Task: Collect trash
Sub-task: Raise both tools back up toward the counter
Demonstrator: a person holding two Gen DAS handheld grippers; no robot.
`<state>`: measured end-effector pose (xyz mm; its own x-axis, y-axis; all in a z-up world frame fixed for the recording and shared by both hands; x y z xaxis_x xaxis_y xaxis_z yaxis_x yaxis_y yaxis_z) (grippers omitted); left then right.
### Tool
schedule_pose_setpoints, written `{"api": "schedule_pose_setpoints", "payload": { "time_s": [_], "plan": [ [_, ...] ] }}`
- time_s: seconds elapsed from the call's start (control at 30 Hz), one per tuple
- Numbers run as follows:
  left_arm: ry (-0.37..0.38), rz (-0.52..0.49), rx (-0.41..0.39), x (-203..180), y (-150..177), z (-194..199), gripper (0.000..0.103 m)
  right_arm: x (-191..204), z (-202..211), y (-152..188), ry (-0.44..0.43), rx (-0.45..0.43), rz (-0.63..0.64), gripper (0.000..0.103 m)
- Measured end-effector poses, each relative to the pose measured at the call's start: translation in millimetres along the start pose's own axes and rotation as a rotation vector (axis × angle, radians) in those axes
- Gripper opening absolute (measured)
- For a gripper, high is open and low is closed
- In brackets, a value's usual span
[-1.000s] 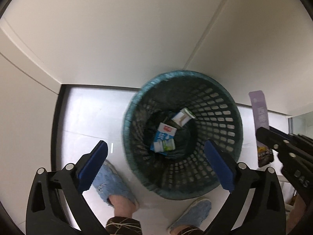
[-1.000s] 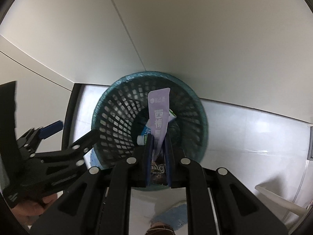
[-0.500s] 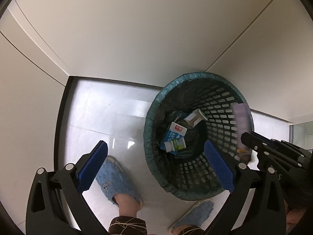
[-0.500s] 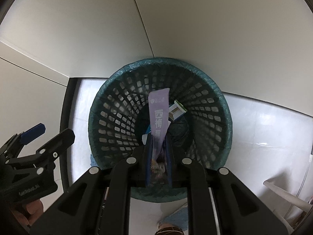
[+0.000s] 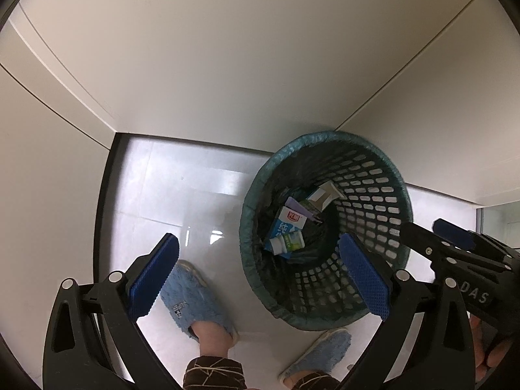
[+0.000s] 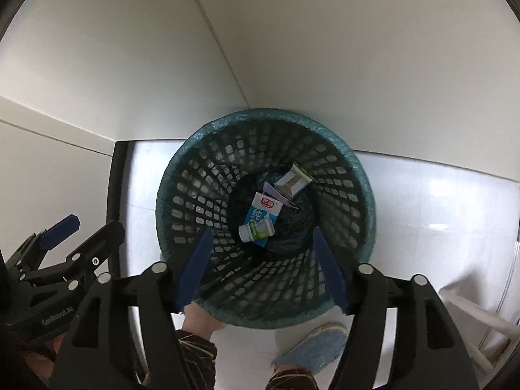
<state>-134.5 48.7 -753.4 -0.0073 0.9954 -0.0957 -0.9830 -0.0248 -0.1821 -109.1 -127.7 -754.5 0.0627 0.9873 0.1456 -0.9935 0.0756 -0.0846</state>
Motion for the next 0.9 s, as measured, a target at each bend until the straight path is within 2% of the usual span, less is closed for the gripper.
{"api": "schedule_pose_setpoints", "payload": {
  "time_s": [0.07, 0.23, 0.3, 0.5, 0.67, 0.9],
  "plan": [
    [0.001, 0.002, -0.001, -2, -3, 10, 0.097, -2, 15, -2, -0.002, -0.015, -0.003, 0.075],
    [0.0, 0.038, 0.002, -10, -8, 46, 0.097, -14, 67, 1, 0.032, -0.055, -0.033, 0.092],
    [0.005, 0.045, 0.0, -16, -9, 65, 0.097, -18, 89, 4, 0.037, -0.065, -0.04, 0.094],
    [0.01, 0.043, -0.021, -30, -9, 132, 0.097, -26, 168, 7, 0.123, -0.136, -0.009, 0.094],
    [0.013, 0.054, -0.023, -40, -10, 199, 0.097, -32, 248, 5, 0.123, -0.191, 0.011, 0.094],
    [0.0, 0.017, -0.109, -66, -26, 315, 0.097, -37, 361, -2, 0.099, -0.263, 0.021, 0.094]
  ]
}}
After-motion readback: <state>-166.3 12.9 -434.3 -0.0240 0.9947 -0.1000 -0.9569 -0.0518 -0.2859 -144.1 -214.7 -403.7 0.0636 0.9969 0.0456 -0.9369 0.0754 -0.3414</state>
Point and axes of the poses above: each gripper's, at about its wrist camera, not at the fingertips, and z roughly against the way its jaws point, x to its left, y to its underside, the point moved 7 cm from there along -z, roughly the way its jaws point, and after that the axes turned 7 degrees about -z, right-handed, at the moved point
